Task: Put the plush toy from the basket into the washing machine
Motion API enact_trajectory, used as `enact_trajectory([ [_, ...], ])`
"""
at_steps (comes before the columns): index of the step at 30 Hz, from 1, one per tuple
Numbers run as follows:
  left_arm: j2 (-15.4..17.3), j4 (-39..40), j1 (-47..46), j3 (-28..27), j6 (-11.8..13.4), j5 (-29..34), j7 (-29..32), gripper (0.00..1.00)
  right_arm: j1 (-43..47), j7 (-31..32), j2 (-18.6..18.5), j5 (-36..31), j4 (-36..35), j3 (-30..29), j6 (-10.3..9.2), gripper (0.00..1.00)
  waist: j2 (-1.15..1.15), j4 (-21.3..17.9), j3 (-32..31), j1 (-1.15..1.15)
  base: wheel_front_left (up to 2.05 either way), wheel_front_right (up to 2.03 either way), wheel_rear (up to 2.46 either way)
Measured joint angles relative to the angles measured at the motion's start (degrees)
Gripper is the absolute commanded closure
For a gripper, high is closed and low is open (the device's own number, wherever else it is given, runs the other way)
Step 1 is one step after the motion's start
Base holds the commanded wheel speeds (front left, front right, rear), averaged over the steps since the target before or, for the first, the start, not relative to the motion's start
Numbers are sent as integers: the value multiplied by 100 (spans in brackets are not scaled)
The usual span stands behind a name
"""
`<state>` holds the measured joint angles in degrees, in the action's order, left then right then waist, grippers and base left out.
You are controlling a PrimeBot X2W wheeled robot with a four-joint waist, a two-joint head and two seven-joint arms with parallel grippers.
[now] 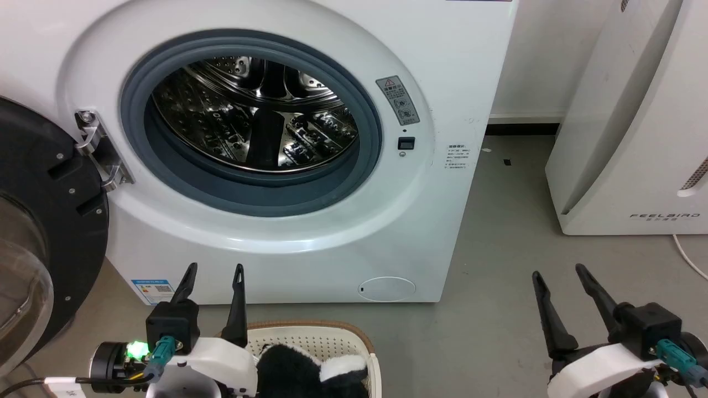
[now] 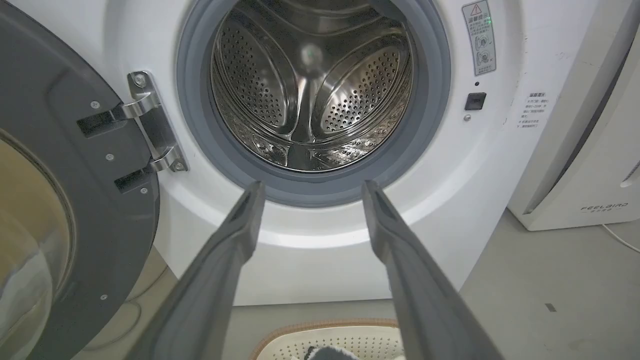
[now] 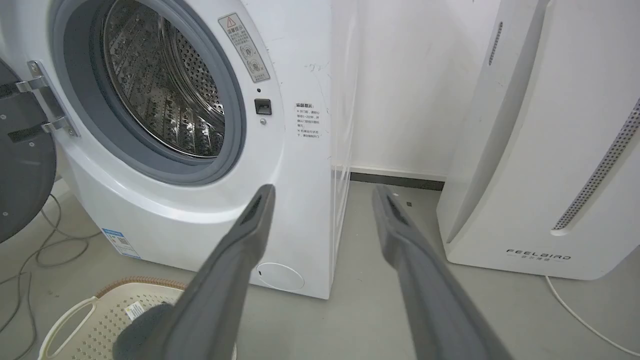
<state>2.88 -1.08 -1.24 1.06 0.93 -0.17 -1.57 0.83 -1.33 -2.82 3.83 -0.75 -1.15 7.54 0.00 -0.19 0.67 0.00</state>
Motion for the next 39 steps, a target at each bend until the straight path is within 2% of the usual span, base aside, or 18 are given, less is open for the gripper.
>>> enact_trajectory([
  [20,164,-720,-475,390,41,59,-220,0,-102,-242,0,501,-131,-114,-1,0,0,-120,366,0,0,0,0],
  [39,327,-2711,-1424,931,-178,166,-400,0,-451,-486,0,951,-280,-131,-1,0,0,-400,1061,0,0,0,0],
])
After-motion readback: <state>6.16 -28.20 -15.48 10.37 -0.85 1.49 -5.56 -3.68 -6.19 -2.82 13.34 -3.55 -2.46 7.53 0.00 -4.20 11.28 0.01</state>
